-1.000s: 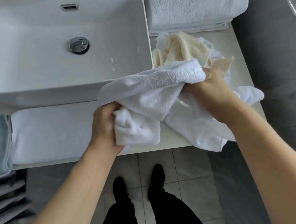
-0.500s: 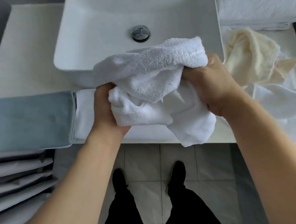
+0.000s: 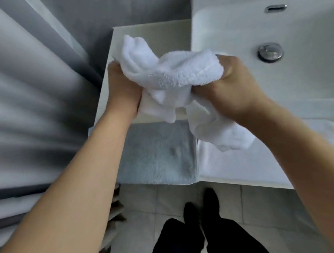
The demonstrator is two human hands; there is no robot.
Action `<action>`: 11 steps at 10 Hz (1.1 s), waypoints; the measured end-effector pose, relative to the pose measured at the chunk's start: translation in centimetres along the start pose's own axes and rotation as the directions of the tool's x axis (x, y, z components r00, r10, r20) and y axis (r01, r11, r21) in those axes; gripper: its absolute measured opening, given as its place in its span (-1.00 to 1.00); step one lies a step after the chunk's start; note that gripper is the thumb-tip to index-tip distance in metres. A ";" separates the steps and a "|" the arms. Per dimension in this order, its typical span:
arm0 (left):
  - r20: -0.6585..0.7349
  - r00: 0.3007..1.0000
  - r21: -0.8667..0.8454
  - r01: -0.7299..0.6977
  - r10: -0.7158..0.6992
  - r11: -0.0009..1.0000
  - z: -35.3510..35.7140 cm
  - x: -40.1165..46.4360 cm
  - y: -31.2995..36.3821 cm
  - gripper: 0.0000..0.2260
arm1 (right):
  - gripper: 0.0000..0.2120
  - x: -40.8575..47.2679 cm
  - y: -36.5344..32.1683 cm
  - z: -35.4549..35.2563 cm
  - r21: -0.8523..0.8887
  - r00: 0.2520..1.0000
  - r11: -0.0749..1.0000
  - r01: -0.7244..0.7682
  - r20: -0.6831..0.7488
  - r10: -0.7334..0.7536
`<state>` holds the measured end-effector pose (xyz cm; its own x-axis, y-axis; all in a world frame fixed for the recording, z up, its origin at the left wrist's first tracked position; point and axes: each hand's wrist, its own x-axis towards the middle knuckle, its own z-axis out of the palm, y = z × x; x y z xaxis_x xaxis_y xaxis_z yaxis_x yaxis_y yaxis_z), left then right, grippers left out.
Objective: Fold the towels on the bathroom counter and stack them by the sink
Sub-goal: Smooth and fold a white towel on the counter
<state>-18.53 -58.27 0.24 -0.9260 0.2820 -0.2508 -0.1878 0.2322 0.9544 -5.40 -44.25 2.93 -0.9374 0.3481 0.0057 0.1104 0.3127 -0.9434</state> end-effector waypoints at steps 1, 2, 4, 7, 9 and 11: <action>0.113 0.994 0.286 -0.025 -0.008 0.958 -4.5 4.4 -0.5 -0.61 | -0.79 2.6 0.3 4.9 -0.109 0.998 0.992 0.062 0.031 -0.059; 0.342 0.892 0.510 -0.441 0.297 0.738 -5.9 7.2 -0.4 -0.64 | -0.71 5.6 1.3 9.5 -0.196 0.999 0.981 0.001 -0.053 -0.012; 0.735 0.667 0.678 -0.718 0.126 -0.155 -11.9 17.4 -6.9 -0.55 | -0.33 10.3 3.9 16.5 -0.717 0.607 0.697 -0.001 0.553 0.570; -0.035 0.999 0.602 0.050 -0.036 0.797 -16.8 21.0 -12.4 -0.75 | -0.39 24.1 10.3 17.7 -0.397 0.784 0.676 -0.621 -0.301 0.544; 0.060 0.986 0.890 0.016 -0.154 0.455 -13.6 21.3 -15.2 -0.44 | -0.69 28.1 14.2 20.8 -0.501 0.762 0.590 -0.634 -0.274 0.586; 0.339 0.919 0.938 -0.347 0.199 0.007 -11.4 23.1 -14.8 -0.27 | -0.87 26.8 13.2 15.4 -0.218 0.584 0.767 -0.604 -0.775 0.239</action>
<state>-40.93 -65.77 -17.80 -0.7778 0.6213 -0.0952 0.6274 0.7766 -0.0578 -34.17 -44.41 -14.44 -0.2652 0.9636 0.0345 0.7228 0.2223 -0.6543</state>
